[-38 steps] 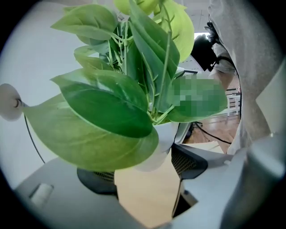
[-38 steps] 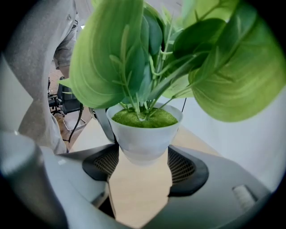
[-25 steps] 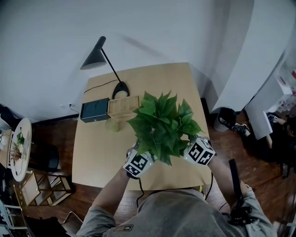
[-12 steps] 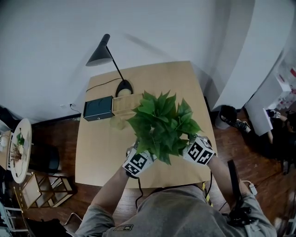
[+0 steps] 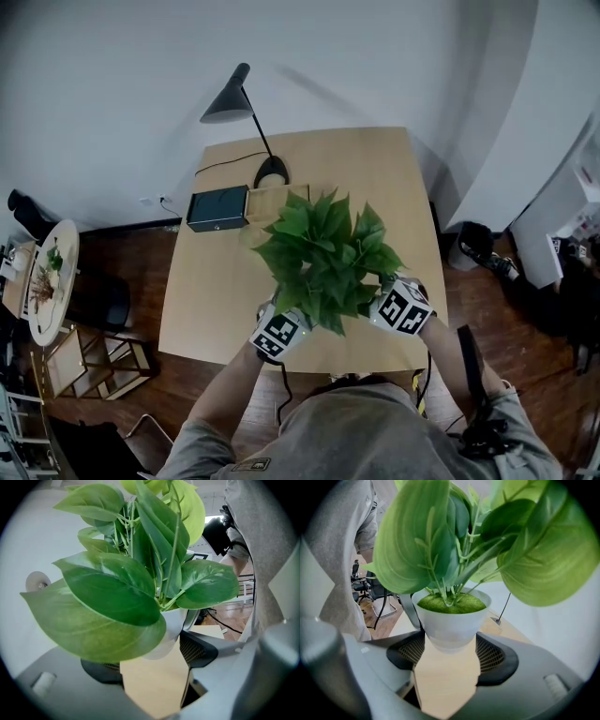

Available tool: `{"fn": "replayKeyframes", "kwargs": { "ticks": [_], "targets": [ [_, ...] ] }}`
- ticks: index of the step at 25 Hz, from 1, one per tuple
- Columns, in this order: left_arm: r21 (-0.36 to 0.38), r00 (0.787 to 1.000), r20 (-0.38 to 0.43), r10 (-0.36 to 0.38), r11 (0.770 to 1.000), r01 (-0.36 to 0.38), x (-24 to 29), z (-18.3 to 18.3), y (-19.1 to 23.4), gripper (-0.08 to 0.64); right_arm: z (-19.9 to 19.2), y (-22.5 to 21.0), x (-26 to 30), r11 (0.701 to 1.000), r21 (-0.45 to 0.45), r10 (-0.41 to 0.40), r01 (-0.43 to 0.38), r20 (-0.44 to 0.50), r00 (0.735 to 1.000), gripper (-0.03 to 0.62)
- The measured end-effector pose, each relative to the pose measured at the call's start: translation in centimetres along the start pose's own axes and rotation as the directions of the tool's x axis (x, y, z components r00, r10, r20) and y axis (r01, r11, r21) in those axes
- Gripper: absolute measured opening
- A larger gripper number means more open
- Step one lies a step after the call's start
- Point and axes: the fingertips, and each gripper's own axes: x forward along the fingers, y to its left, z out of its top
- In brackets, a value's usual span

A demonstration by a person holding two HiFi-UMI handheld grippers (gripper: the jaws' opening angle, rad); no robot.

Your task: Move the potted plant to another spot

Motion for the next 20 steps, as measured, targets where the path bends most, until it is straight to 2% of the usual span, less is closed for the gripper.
{"fn": "replayKeyframes", "kwargs": {
  "ticks": [11,20],
  "targets": [
    [-0.037,0.996,-0.033,0.079,0.996,-0.080,-2.2,-1.2,0.0,0.367,1.1,1.6,1.4,0.996,-0.046,0.074,-0.073,0.022,0.997,0.345],
    [-0.019,0.999,-0.006,0.042,0.999,-0.042,-4.1,-3.0,2.6,0.367,3.0,1.6,4.7,0.999,-0.031,0.036,-0.036,0.008,0.999,0.344]
  ]
}}
